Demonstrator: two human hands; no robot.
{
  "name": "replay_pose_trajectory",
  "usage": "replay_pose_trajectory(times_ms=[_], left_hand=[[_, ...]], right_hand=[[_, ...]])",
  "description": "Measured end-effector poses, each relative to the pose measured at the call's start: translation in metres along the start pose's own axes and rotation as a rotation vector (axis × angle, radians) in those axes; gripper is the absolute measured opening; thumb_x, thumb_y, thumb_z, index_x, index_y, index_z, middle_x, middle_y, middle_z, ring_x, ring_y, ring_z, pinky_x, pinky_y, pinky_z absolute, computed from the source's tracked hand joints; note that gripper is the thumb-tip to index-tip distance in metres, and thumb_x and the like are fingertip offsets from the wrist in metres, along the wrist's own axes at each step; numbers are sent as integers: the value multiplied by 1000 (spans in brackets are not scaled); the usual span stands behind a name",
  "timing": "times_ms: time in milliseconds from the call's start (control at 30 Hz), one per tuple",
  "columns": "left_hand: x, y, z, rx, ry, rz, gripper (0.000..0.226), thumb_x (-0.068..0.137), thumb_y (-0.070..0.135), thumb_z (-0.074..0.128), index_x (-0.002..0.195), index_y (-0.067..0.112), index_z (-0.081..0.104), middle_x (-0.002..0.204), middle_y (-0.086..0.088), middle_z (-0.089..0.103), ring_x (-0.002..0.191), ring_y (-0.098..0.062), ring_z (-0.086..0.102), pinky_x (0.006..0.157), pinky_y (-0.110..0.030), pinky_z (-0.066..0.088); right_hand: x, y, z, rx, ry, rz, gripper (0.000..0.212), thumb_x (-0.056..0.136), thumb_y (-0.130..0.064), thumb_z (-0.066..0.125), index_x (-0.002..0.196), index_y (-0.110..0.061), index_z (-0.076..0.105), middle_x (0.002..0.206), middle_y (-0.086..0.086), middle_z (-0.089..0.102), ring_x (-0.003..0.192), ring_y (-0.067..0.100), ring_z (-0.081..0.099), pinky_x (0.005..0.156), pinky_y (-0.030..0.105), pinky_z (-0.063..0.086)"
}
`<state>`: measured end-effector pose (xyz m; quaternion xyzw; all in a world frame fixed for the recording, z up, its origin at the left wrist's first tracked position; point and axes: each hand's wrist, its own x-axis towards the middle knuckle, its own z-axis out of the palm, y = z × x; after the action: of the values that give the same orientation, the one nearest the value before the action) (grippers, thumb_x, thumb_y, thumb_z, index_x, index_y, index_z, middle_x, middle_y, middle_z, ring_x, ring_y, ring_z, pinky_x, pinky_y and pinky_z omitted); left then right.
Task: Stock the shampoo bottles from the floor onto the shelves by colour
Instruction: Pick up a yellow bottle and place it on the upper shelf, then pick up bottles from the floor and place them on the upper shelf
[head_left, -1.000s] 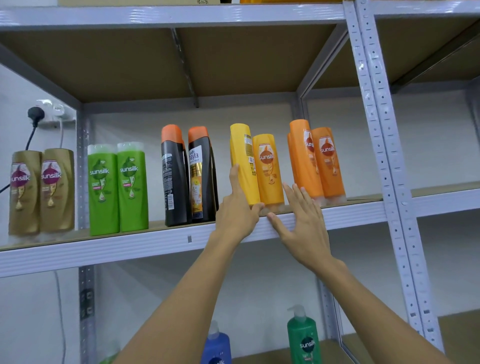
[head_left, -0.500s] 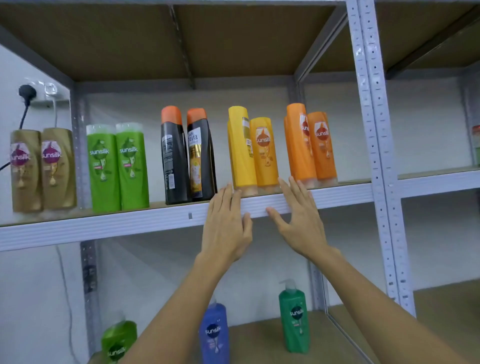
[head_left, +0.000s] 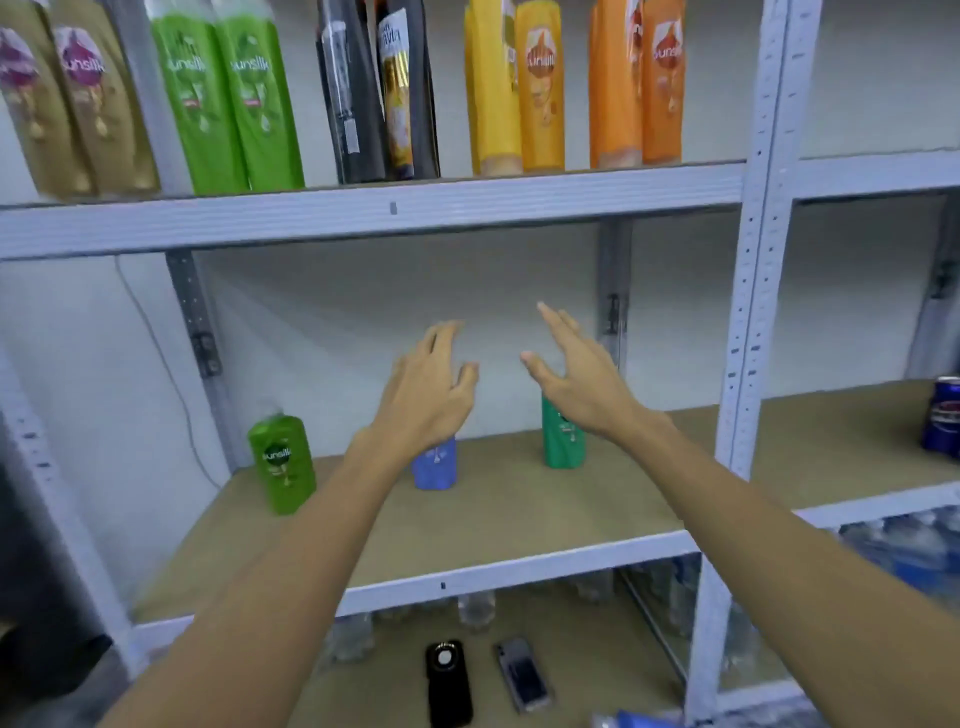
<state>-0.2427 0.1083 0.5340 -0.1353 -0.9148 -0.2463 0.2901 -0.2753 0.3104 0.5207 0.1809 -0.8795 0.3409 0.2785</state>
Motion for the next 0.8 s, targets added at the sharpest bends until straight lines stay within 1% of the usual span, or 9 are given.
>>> replay_pose_trajectory(times_ms=[67, 167, 200, 267, 367, 467, 567, 633, 800], left_hand=[[-30, -14, 15, -6, -65, -45, 52, 103, 31, 46, 151, 14, 36, 157, -11, 39, 141, -31, 39, 116, -40, 30], [-78, -35, 42, -60, -143, -118, 61, 99, 45, 40, 151, 14, 37, 155, -12, 41, 139, -34, 42, 115, -44, 33], [-94, -41, 51, -81, -166, -143, 62, 99, 45, 40, 152, 14, 35, 156, -11, 40, 138, -33, 42, 114, -42, 33], [-127, -51, 69, -101, -212, -189, 54, 104, 35, 44, 153, 14, 33, 158, -10, 36, 137, -32, 44, 110, -35, 30], [-169, -66, 93, -96, -260, -230, 52, 103, 29, 47, 152, 16, 34, 156, -11, 38, 137, -32, 43, 110, -36, 32], [-205, -87, 119, -87, -324, -272, 51, 104, 34, 46, 151, 17, 34, 156, -9, 37, 139, -30, 40, 112, -40, 33], [-239, -105, 142, -100, -403, -356, 54, 105, 39, 44, 153, 21, 31, 158, -9, 36, 140, -32, 40, 112, -47, 36], [-263, -118, 157, -114, -459, -411, 54, 105, 38, 45, 154, 21, 30, 158, -10, 35, 141, -33, 39, 114, -48, 34], [-333, -152, 199, -109, -699, -554, 56, 103, 45, 46, 151, 25, 27, 152, -15, 41, 128, -39, 48, 101, -47, 41]], right_hand=[[-30, 9, 22, 1, -53, 27, 69, 101, -46, 53, 161, -28, 23, 166, 4, 27, 154, 22, 22, 123, 43, 25], [-78, 19, 53, 14, -114, 73, 69, 101, -44, 54, 160, -24, 25, 166, 7, 27, 155, 21, 20, 125, 40, 20], [-94, 22, 63, 22, -135, 93, 69, 102, -41, 55, 160, -23, 24, 166, 8, 27, 155, 21, 19, 125, 36, 18], [-124, 29, 82, 24, -184, 127, 68, 103, -37, 55, 161, -19, 23, 165, 11, 26, 154, 23, 21, 121, 29, 16], [-166, 43, 112, 31, -255, 192, 71, 102, -37, 55, 161, -18, 21, 166, 11, 26, 152, 26, 26, 122, 34, 21], [-202, 57, 140, 40, -298, 248, 70, 102, -38, 56, 160, -13, 25, 164, 11, 29, 151, 26, 28, 121, 36, 25], [-238, 69, 168, 65, -357, 336, 73, 101, -44, 55, 161, -19, 21, 165, 7, 28, 151, 25, 29, 121, 40, 30], [-262, 77, 186, 84, -421, 399, 74, 101, -46, 53, 162, -21, 17, 166, 6, 26, 151, 26, 29, 120, 41, 31], [-326, 106, 234, 78, -609, 543, 73, 104, -42, 51, 163, -24, 11, 167, 6, 24, 133, 36, 50, 100, 38, 43]])
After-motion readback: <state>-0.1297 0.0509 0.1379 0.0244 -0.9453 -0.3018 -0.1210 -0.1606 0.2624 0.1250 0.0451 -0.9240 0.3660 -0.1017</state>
